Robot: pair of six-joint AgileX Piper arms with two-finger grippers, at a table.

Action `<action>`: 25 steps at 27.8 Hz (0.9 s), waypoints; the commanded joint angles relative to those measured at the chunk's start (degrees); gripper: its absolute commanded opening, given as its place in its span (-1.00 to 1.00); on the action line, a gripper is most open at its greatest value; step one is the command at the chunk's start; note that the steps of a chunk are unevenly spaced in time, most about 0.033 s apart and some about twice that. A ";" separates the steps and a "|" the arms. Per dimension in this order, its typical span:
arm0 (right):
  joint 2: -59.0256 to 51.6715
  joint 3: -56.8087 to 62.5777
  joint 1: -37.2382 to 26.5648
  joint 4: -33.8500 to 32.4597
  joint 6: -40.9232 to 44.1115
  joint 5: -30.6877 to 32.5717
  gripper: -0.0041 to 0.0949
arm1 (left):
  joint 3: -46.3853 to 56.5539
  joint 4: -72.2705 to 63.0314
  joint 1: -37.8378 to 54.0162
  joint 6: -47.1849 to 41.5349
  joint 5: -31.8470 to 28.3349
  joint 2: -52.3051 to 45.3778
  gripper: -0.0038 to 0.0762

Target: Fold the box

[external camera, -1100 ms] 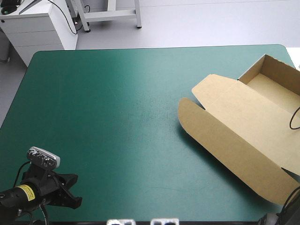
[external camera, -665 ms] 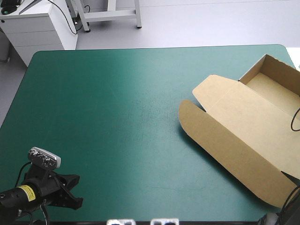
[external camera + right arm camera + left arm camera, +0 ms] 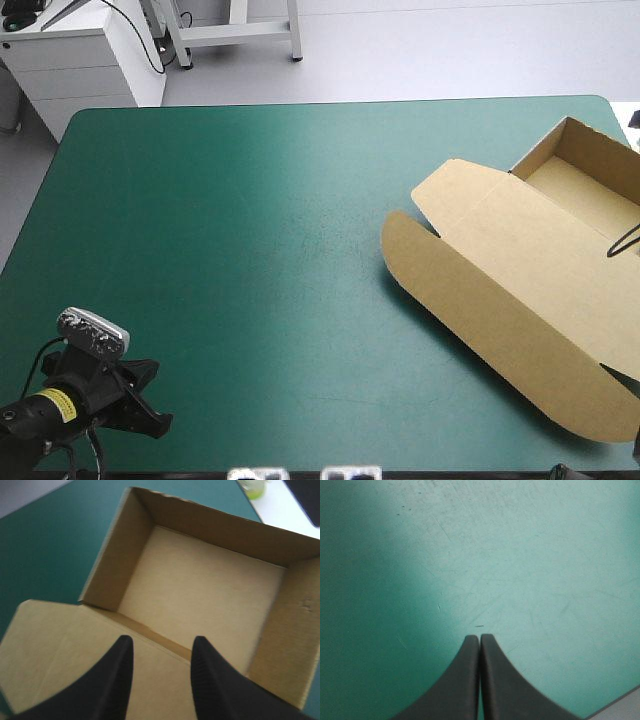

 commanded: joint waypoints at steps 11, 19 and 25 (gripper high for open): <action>-33.74 23.76 25.30 -0.76 -7.17 0.22 -0.74 | 7.70 1.22 -0.20 -1.40 -4.69 -12.07 -0.92; -51.02 46.12 25.91 -0.76 -10.27 -3.83 -0.74 | 11.01 3.16 -0.20 -1.61 -4.07 -20.71 -0.92; -61.97 60.71 25.91 -0.85 -11.59 -7.63 -0.74 | 11.11 3.16 -0.20 -1.61 -3.96 -21.81 -0.92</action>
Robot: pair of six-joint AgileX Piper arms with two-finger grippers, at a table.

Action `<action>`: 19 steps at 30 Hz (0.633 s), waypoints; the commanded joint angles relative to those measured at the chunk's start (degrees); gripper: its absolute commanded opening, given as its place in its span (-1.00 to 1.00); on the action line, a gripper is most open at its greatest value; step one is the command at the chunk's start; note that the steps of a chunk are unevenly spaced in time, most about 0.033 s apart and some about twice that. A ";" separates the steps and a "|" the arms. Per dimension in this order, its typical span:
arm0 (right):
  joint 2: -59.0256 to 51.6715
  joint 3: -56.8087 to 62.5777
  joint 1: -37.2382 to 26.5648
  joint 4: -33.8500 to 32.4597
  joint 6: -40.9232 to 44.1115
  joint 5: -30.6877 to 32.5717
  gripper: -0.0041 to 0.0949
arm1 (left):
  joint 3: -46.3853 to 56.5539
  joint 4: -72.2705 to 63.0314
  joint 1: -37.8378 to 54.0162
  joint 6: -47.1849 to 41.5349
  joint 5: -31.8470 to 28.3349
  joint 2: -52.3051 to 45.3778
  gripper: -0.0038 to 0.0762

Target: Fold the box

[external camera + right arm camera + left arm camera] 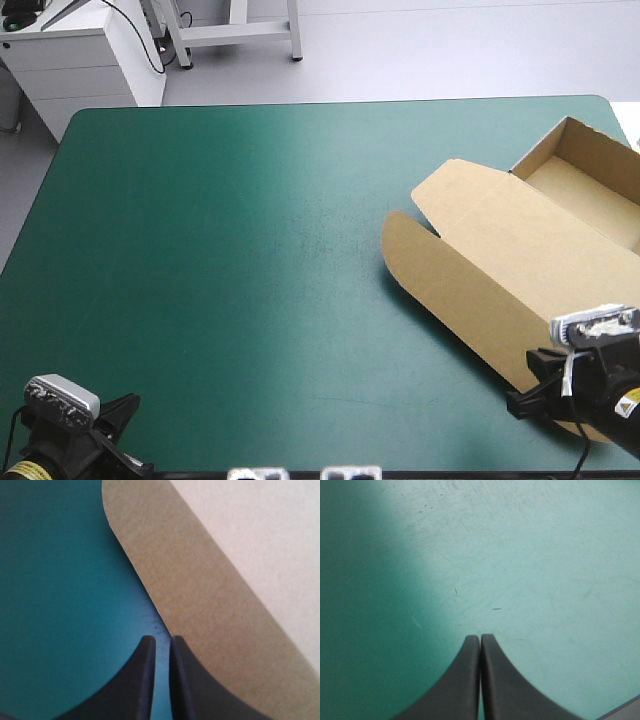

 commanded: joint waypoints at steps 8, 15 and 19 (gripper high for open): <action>-13.39 16.16 0.18 0.83 -3.37 -7.37 -0.74 | -1.32 -1.17 -0.20 1.01 -3.28 0.78 -0.92; -19.65 19.00 0.18 0.71 -3.27 -9.06 -0.74 | -1.32 -5.81 -0.20 6.83 -2.80 0.78 -0.92; -21.14 19.00 0.18 0.61 -3.16 -9.06 -0.74 | -1.32 -6.18 -0.20 7.37 -2.80 0.78 -0.92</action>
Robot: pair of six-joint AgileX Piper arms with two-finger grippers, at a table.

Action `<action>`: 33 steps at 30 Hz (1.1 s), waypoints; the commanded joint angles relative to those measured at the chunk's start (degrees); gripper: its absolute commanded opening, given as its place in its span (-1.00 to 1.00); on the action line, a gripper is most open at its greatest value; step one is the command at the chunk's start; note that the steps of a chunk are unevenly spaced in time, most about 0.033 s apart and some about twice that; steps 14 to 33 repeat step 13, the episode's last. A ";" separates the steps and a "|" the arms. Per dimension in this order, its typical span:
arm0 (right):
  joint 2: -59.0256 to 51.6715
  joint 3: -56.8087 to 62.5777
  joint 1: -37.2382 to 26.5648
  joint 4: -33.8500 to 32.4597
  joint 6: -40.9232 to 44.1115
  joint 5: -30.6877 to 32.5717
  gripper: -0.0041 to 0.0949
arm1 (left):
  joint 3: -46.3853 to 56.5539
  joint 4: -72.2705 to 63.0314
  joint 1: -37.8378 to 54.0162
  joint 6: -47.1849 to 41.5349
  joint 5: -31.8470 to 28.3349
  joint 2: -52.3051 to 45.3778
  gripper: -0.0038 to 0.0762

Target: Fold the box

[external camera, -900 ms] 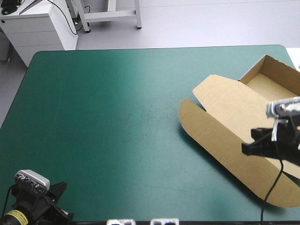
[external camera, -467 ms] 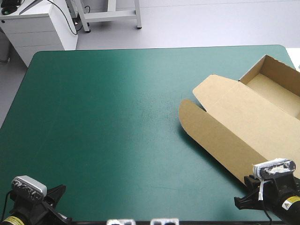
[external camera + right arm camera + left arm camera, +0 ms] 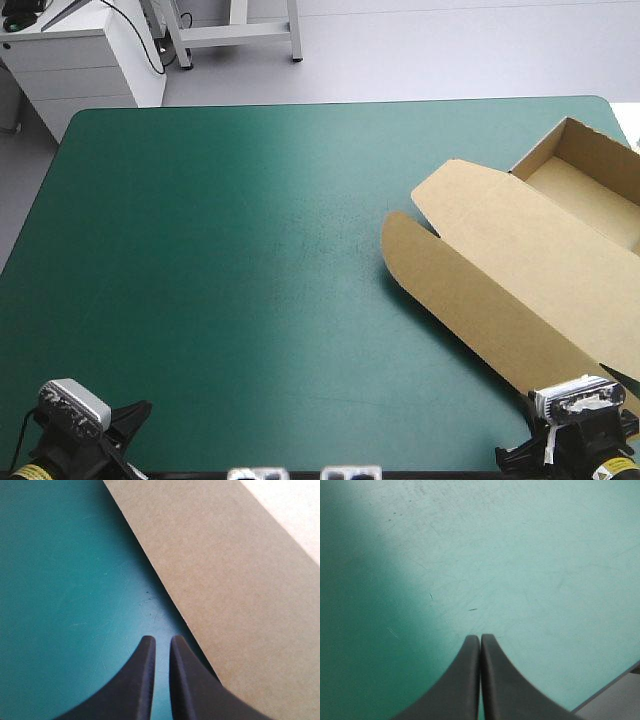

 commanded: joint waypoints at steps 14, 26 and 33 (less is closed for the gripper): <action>-0.38 -1.21 0.18 0.94 -0.54 -3.60 -0.74 | -1.32 -1.28 -0.20 0.06 -3.03 0.89 -0.92; -0.38 -1.21 0.18 0.94 -0.54 -3.60 -0.74 | -1.32 -1.28 -0.20 0.06 -3.03 0.89 -0.92; -0.38 -1.21 0.18 0.94 -0.54 -3.60 -0.74 | -1.32 -1.28 -0.20 0.06 -3.03 0.89 -0.92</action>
